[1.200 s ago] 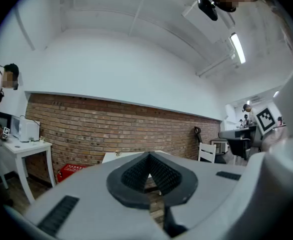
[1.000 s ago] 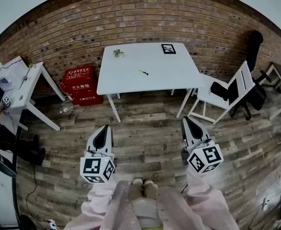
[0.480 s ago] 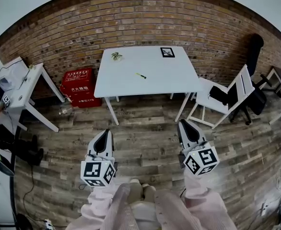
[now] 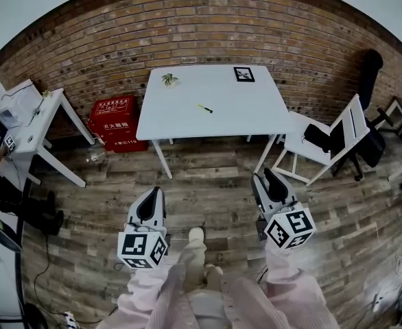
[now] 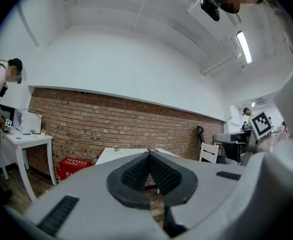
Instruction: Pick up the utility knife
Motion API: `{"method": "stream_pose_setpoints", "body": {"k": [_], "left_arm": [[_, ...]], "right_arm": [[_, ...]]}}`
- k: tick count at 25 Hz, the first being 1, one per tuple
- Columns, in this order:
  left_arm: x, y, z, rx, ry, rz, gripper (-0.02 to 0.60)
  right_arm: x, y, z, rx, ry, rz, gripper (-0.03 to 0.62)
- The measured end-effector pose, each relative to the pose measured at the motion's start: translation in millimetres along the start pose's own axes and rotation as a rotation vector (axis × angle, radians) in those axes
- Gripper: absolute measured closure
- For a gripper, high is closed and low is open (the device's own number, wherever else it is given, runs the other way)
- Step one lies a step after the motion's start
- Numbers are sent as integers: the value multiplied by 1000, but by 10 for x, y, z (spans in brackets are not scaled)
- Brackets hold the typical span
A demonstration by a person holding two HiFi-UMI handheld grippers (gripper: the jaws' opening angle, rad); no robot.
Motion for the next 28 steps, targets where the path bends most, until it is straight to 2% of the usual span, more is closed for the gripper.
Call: {"method": "stream_pose_setpoints", "body": {"k": [3, 8, 18, 28], "left_arm": [[-21, 83, 70, 2, -6, 5, 589], [-73, 345, 224, 6, -17, 14, 589], [-67, 1249, 682, -21, -44, 35, 589], [117, 2069, 1179, -52, -46, 36, 591]], "right_arm": [[-33, 119, -33, -7, 3, 11, 436], [-94, 398, -164, -14, 17, 21, 436], [-178, 1241, -479, -47, 36, 54, 436], [-142, 2016, -711, -79, 59, 80, 436]]}}
Point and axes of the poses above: the fingertips, and each gripper's own axes: y forward along the fingers, z to its left, x out of its top, the point moved 3 cm from there along -y, backward along the fingers, and after that the axes turned 3 degrees about -x, right-handed, at the moved point
